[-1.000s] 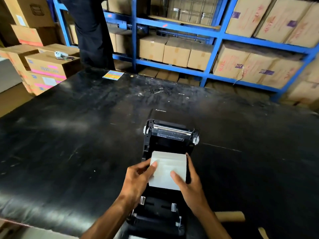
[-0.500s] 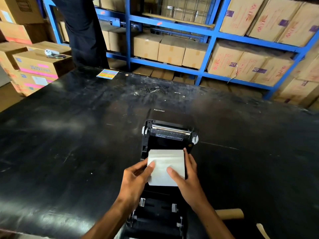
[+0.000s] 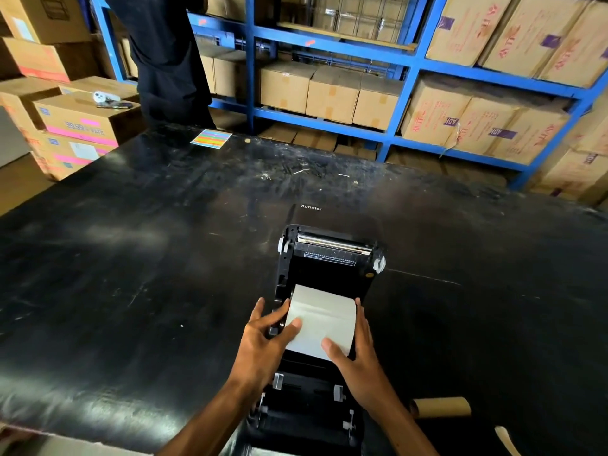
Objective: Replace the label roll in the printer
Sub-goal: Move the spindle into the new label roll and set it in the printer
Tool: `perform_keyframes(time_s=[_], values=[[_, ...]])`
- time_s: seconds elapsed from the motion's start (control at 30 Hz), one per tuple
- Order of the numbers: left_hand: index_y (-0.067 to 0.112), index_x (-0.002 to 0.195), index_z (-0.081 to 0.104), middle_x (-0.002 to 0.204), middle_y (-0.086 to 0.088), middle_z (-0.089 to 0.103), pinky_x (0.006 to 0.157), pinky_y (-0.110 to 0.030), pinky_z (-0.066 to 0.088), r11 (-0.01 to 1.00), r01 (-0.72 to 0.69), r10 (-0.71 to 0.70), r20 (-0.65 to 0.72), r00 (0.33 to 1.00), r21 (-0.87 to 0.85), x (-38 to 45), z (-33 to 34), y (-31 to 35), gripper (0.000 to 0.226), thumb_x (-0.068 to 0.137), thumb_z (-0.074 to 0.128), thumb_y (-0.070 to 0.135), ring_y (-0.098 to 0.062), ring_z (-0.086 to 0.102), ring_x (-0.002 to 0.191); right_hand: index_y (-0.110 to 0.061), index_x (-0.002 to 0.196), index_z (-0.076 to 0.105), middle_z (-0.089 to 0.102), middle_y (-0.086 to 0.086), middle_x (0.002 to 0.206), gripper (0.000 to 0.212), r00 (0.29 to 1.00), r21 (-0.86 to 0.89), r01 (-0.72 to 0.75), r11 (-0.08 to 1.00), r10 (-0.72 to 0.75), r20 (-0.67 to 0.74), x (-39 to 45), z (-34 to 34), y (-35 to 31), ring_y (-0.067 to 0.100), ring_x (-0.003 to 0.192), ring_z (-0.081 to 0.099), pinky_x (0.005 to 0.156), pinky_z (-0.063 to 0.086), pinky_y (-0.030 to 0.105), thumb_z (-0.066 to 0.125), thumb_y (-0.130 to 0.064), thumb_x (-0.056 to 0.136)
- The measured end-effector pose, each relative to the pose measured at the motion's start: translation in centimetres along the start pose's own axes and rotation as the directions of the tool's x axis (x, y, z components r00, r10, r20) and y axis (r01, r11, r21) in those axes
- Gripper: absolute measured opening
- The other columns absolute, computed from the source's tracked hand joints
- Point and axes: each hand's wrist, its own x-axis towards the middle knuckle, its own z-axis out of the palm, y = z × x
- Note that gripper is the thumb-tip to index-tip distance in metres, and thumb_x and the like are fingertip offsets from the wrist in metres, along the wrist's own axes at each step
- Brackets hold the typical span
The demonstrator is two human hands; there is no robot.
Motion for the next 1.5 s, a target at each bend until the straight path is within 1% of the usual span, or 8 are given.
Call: perform_keyframes(time_s=[0.13, 0.37, 0.5, 0.9, 1.03, 1.13, 1.23, 1.5], values=[[0.035, 0.122, 0.064, 0.163, 0.003, 0.003, 0.120, -0.049, 0.020, 0.999, 0.053, -0.052, -0.039, 0.998, 0.014, 0.0, -0.1, -1.4, 0.041, 0.082, 0.071, 0.027, -0.008, -0.003, 0.149, -0.072, 0.121, -0.021, -0.022, -0.021, 0.153, 0.087, 1.000, -0.147, -0.003, 0.989, 0.002, -0.009, 0.3, 0.3, 1.0, 0.010, 0.145, -0.019, 0.119, -0.004, 0.055, 0.053, -0.071, 0.075], [0.032, 0.124, 0.062, 0.162, 0.008, 0.003, 0.119, -0.050, 0.025, 0.999, 0.048, -0.047, -0.046, 0.998, 0.016, -0.1, 0.2, -2.5, 0.044, 0.082, 0.072, 0.023, -0.015, 0.006, 0.149, -0.063, 0.127, -0.023, -0.029, -0.009, 0.156, 0.086, 0.996, -0.259, -0.053, 0.964, 0.069, 0.053, 1.0, -0.2, 2.3, 0.011, 0.142, -0.028, 0.115, -0.017, 0.047, 0.051, -0.065, 0.081], [0.029, 0.125, 0.062, 0.161, 0.007, 0.011, 0.108, -0.025, 0.029, 0.999, 0.021, -0.020, -0.025, 0.999, 0.042, -0.2, 0.0, -2.5, 0.044, 0.083, 0.071, 0.020, -0.010, 0.017, 0.145, -0.062, 0.128, -0.021, -0.028, -0.010, 0.157, 0.086, 0.996, -0.249, -0.052, 0.967, 0.068, 0.053, 0.8, -0.1, 2.5, 0.009, 0.142, -0.027, 0.115, -0.016, 0.048, 0.053, -0.062, 0.083], [0.028, 0.126, 0.061, 0.159, -0.001, 0.023, 0.115, -0.036, 0.027, 0.979, 0.035, -0.042, 0.031, 0.999, 0.201, -0.2, -1.2, -2.7, 0.048, 0.081, 0.074, 0.020, -0.007, 0.023, 0.140, -0.050, 0.137, -0.017, -0.025, -0.007, 0.158, 0.090, 0.994, -0.284, -0.094, 0.954, 0.104, 0.019, -0.1, 0.5, 2.6, 0.014, 0.144, -0.023, 0.117, -0.012, 0.048, 0.056, -0.057, 0.085], [0.022, 0.122, 0.065, 0.150, -0.003, 0.040, 0.110, -0.031, 0.034, 0.954, 0.001, 0.009, -0.033, 0.999, 0.299, -0.2, -1.3, -3.0, 0.048, 0.076, 0.078, 0.022, -0.017, 0.038, 0.137, -0.039, 0.147, 0.018, -0.003, -0.010, 0.160, 0.078, 0.993, -0.250, -0.111, 0.962, 0.096, -0.074, -0.4, 0.3, 2.3, 0.017, 0.147, -0.008, 0.118, 0.002, 0.046, 0.061, -0.052, 0.084], [0.017, 0.091, 0.075, 0.129, -0.004, 0.057, 0.099, -0.035, 0.046, 0.937, 0.002, 0.054, -0.151, 0.987, 0.349, -0.3, -1.3, -3.3, 0.026, 0.068, 0.084, 0.025, -0.023, 0.054, 0.122, -0.021, 0.099, 0.071, 0.042, -0.001, 0.146, 0.025, 0.933, -0.135, -0.139, 0.981, 0.085, -0.349, -0.9, 0.1, 1.9, 0.024, 0.137, 0.029, 0.110, 0.025, 0.040, 0.073, -0.037, 0.079], [0.019, 0.066, 0.069, 0.128, -0.003, 0.057, 0.095, -0.034, 0.043, 0.914, 0.016, 0.049, -0.150, 0.987, 0.405, -0.5, -1.6, -3.3, 0.020, 0.066, 0.084, 0.032, -0.023, 0.052, 0.121, -0.019, 0.053, 0.060, 0.059, 0.000, 0.121, 0.030, 0.881, -0.118, -0.142, 0.983, 0.071, -0.467, -1.7, 0.6, 1.7, 0.023, 0.121, 0.046, 0.104, 0.035, 0.044, 0.079, -0.030, 0.074], [0.012, 0.063, 0.073, 0.134, -0.008, 0.058, 0.104, -0.048, 0.041, 0.879, -0.006, 0.072, -0.121, 0.990, 0.478, -0.7, -1.7, -2.8, 0.022, 0.069, 0.083, 0.030, -0.026, 0.051, 0.125, -0.030, 0.063, 0.057, 0.051, -0.009, 0.115, 0.023, 0.861, -0.079, -0.201, 0.976, 0.138, -0.491, -2.8, 2.5, 2.2, 0.015, 0.117, 0.043, 0.101, 0.027, 0.037, 0.076, -0.036, 0.075]])
